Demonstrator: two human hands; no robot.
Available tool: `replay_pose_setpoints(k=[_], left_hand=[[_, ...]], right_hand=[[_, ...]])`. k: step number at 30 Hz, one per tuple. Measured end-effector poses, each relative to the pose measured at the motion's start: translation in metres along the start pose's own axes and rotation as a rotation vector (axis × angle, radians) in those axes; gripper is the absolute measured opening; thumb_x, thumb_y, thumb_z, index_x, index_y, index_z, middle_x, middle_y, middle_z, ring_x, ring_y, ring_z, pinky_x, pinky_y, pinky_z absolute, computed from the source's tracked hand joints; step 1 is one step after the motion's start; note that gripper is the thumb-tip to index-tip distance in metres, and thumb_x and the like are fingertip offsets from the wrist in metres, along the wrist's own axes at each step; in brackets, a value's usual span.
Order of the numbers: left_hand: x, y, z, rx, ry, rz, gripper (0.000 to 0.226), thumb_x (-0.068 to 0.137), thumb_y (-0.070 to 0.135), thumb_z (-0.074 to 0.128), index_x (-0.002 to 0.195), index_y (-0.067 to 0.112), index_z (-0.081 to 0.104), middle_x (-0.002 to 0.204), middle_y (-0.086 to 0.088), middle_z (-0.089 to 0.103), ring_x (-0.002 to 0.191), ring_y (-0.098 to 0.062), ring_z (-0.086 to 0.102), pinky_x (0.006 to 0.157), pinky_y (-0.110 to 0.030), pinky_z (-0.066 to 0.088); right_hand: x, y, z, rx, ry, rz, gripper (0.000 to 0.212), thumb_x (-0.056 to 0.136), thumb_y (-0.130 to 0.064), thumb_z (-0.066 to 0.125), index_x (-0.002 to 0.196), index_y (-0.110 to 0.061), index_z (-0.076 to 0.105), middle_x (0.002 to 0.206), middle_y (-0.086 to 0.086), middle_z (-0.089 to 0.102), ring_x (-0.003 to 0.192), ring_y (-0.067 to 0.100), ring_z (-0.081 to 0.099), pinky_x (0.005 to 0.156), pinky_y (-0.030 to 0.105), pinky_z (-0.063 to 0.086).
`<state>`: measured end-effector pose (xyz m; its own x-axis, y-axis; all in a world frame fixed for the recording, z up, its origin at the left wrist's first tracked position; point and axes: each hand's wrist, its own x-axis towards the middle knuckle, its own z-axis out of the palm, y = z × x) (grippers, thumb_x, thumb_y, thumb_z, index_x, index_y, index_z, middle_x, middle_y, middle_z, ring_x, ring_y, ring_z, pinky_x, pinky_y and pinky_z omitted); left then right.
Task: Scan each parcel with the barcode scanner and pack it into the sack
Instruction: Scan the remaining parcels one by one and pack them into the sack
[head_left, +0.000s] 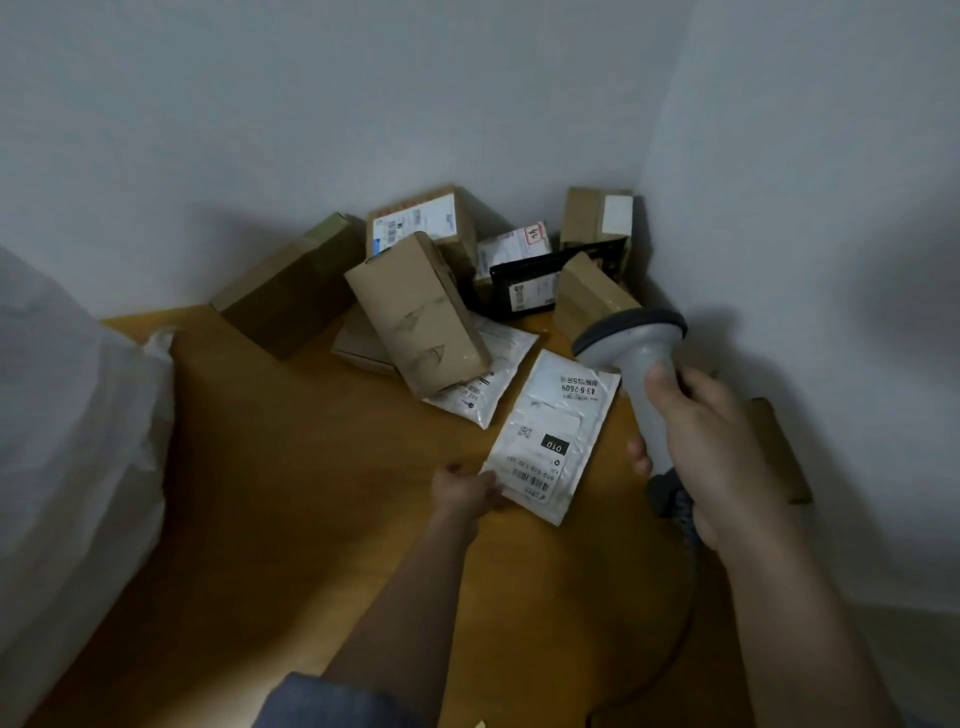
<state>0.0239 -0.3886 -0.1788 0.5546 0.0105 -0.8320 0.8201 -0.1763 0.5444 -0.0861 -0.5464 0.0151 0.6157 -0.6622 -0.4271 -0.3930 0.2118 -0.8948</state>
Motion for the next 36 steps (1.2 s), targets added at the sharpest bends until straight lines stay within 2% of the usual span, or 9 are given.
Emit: replay_pose_setpoints(k=[3, 5, 9, 15, 20, 25, 31, 34, 36], left_hand=[[0.007, -0.005, 0.001, 0.134, -0.041, 0.015, 0.044, 0.084, -0.006, 0.069, 0.126, -0.002, 0.056, 0.111, -0.020, 0.065, 0.090, -0.029, 0.067, 0.071, -0.033, 0.058], [0.005, -0.007, -0.001, 0.238, -0.063, 0.037, 0.026, 0.087, -0.003, 0.068, 0.113, -0.004, 0.064, 0.105, -0.018, 0.068, 0.075, -0.021, 0.065, 0.062, -0.027, 0.054], [-0.008, 0.000, -0.018, 0.293, -0.074, 0.166, 0.004, 0.093, 0.005, 0.061, 0.096, 0.007, 0.062, 0.097, -0.012, 0.068, 0.076, -0.017, 0.062, 0.061, -0.025, 0.048], [-0.060, 0.043, -0.064, 0.347, -0.052, 0.570, 0.020, 0.095, 0.003, 0.056, 0.079, 0.014, 0.052, 0.088, -0.005, 0.066, 0.079, -0.016, 0.061, 0.056, -0.020, 0.047], [-0.120, 0.078, -0.103, 0.561, -0.044, 0.830, 0.023, 0.099, 0.002, 0.044, 0.094, 0.014, 0.063, 0.090, -0.001, 0.061, 0.083, -0.018, 0.059, 0.069, -0.030, 0.053], [-0.176, 0.089, -0.131, 0.619, -0.054, 1.002, 0.027, 0.099, 0.000, 0.043, 0.101, 0.008, 0.068, 0.095, -0.009, 0.066, 0.082, -0.023, 0.060, 0.068, -0.040, 0.053], [-0.211, 0.090, -0.165, 0.483, -0.049, 1.123, 0.019, 0.098, 0.011, 0.055, 0.109, 0.020, 0.067, 0.100, 0.008, 0.064, 0.094, -0.010, 0.061, 0.077, -0.024, 0.054], [-0.214, 0.085, -0.182, 0.346, 0.173, 1.089, 0.048, 0.091, 0.031, 0.065, 0.137, 0.031, 0.049, 0.133, 0.008, 0.050, 0.122, -0.008, 0.048, 0.097, -0.033, 0.050], [-0.217, 0.075, -0.195, 0.221, 0.174, 0.951, 0.072, 0.084, 0.040, 0.072, 0.146, 0.027, 0.037, 0.146, 0.001, 0.042, 0.132, -0.017, 0.042, 0.103, -0.042, 0.047]], right_hand=[[0.003, 0.002, -0.001, -0.005, 0.003, 0.007, 0.026, 0.102, -0.037, 0.046, 0.098, -0.016, 0.060, 0.066, 0.006, 0.056, 0.045, 0.008, 0.053, 0.040, 0.024, 0.042], [0.001, 0.004, 0.001, -0.009, 0.006, 0.000, 0.025, 0.101, -0.038, 0.046, 0.098, -0.018, 0.060, 0.067, 0.005, 0.057, 0.046, 0.008, 0.053, 0.042, 0.025, 0.043], [-0.008, 0.006, 0.006, -0.018, 0.013, -0.033, 0.025, 0.100, -0.039, 0.049, 0.094, -0.019, 0.062, 0.055, -0.001, 0.058, 0.043, 0.008, 0.054, 0.039, 0.022, 0.042], [-0.028, 0.013, 0.028, -0.122, 0.011, -0.141, 0.028, 0.081, -0.048, 0.071, 0.094, -0.027, 0.058, 0.066, -0.003, 0.065, 0.053, 0.010, 0.060, 0.055, 0.035, 0.053], [-0.055, 0.014, 0.060, -0.162, -0.049, -0.216, 0.055, 0.076, -0.027, 0.083, 0.121, -0.019, 0.051, 0.098, 0.001, 0.066, 0.080, 0.013, 0.065, 0.064, 0.031, 0.053], [-0.085, 0.020, 0.088, -0.211, -0.169, -0.228, 0.068, 0.070, -0.027, 0.087, 0.126, -0.013, 0.050, 0.099, -0.002, 0.066, 0.081, 0.008, 0.064, 0.057, 0.022, 0.048], [-0.116, 0.026, 0.111, -0.302, -0.215, -0.258, 0.059, 0.076, -0.024, 0.083, 0.126, -0.014, 0.052, 0.094, 0.003, 0.064, 0.071, 0.015, 0.063, 0.052, 0.025, 0.047], [-0.125, 0.020, 0.113, -0.222, -0.162, -0.231, 0.052, 0.079, -0.018, 0.080, 0.124, -0.016, 0.053, 0.094, 0.005, 0.064, 0.069, 0.015, 0.063, 0.052, 0.025, 0.047], [-0.130, 0.014, 0.111, -0.139, -0.139, -0.205, 0.052, 0.080, -0.015, 0.079, 0.124, -0.015, 0.053, 0.097, 0.008, 0.065, 0.068, 0.016, 0.062, 0.053, 0.026, 0.048]])
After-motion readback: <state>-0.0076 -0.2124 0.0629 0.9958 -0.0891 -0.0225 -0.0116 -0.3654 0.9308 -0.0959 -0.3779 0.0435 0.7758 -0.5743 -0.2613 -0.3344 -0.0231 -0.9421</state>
